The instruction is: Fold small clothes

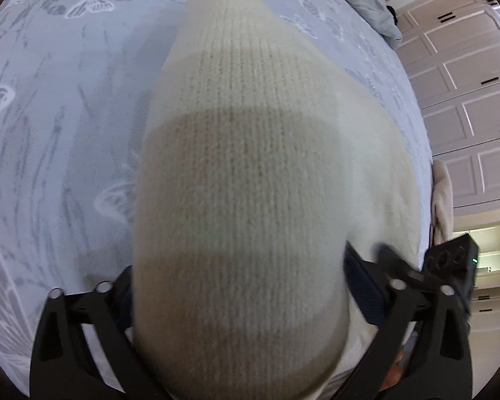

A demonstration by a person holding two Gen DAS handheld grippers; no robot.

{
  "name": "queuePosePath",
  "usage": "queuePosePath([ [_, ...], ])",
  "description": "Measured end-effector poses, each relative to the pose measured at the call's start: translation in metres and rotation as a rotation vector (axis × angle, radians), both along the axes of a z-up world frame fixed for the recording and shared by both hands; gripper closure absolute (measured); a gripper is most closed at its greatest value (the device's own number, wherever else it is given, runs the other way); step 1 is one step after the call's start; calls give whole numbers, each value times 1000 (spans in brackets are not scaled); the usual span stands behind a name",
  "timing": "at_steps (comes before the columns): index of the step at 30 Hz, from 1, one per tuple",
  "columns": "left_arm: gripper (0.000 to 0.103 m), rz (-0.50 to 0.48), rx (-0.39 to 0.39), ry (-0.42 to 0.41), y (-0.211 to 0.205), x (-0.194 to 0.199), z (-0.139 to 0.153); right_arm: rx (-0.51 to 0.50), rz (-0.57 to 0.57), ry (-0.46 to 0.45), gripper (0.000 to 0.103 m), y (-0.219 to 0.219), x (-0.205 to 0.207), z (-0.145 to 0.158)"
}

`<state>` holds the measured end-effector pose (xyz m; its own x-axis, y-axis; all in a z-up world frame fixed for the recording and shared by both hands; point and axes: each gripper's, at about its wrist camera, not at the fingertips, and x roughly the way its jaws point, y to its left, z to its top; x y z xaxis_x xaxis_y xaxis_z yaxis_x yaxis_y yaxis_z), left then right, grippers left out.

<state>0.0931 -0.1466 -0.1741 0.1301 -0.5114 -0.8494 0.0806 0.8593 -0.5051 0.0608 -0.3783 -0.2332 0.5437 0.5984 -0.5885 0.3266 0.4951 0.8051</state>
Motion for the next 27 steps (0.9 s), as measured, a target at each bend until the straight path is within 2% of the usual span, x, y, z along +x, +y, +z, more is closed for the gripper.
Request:
queuePosePath([
  [2,28,-13,-3,-11,1,-4,11,-7,-18,-7,58,0,-2,8],
  [4,32,-41,15,-34,-2,-11,29,-49,-10,-35,59,9,-11,28],
  [7,34,-41,11,-8,5,-31,51,-112,8,-65,59,26,-36,62],
  [9,34,-67,-13,22,12,-54,64,-164,21,-84,59,34,-76,92],
  [14,33,-136,-34,3,22,-110,103,-233,17,-151,59,51,-150,141],
  [18,33,-198,-38,-90,22,-150,150,-283,-18,-257,59,55,-196,187],
  [20,33,-214,-54,-152,22,-160,177,-301,-36,-319,59,54,-206,209],
  [27,33,-227,-133,-486,36,-183,301,-398,-59,-639,59,70,-225,325],
])
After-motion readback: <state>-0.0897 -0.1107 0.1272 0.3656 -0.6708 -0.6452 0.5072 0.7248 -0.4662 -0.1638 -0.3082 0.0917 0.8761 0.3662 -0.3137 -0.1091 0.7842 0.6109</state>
